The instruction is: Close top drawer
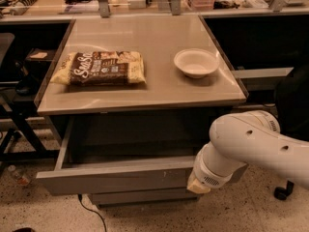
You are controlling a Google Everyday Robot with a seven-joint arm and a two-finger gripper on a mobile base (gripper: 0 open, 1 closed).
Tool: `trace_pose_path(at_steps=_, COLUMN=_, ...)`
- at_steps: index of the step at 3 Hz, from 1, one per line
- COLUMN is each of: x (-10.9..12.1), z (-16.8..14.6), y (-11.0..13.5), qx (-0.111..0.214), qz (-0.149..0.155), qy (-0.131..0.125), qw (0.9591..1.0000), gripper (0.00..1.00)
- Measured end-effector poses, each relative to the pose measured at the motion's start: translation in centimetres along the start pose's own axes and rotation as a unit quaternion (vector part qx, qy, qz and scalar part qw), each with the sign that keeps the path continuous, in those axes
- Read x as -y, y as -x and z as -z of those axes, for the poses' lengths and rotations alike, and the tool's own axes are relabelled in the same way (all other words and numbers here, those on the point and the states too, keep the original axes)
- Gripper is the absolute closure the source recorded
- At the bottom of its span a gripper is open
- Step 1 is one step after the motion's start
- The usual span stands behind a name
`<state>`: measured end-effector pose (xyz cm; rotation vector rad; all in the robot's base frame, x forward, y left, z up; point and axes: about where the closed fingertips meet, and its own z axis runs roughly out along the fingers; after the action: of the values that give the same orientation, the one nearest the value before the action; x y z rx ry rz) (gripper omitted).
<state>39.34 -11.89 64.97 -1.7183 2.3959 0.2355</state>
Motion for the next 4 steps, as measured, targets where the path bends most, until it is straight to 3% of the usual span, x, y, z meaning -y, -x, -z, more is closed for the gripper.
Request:
trace_pose_path(at_steps=3, x=0.0, z=0.0, y=0.0, qx=0.0, qz=0.0, qy=0.0, qw=1.0, gripper=0.1)
trace_pose_path(at_steps=4, x=0.0, z=0.0, y=0.0, qx=0.0, qz=0.0, qy=0.0, qw=1.0, gripper=0.0)
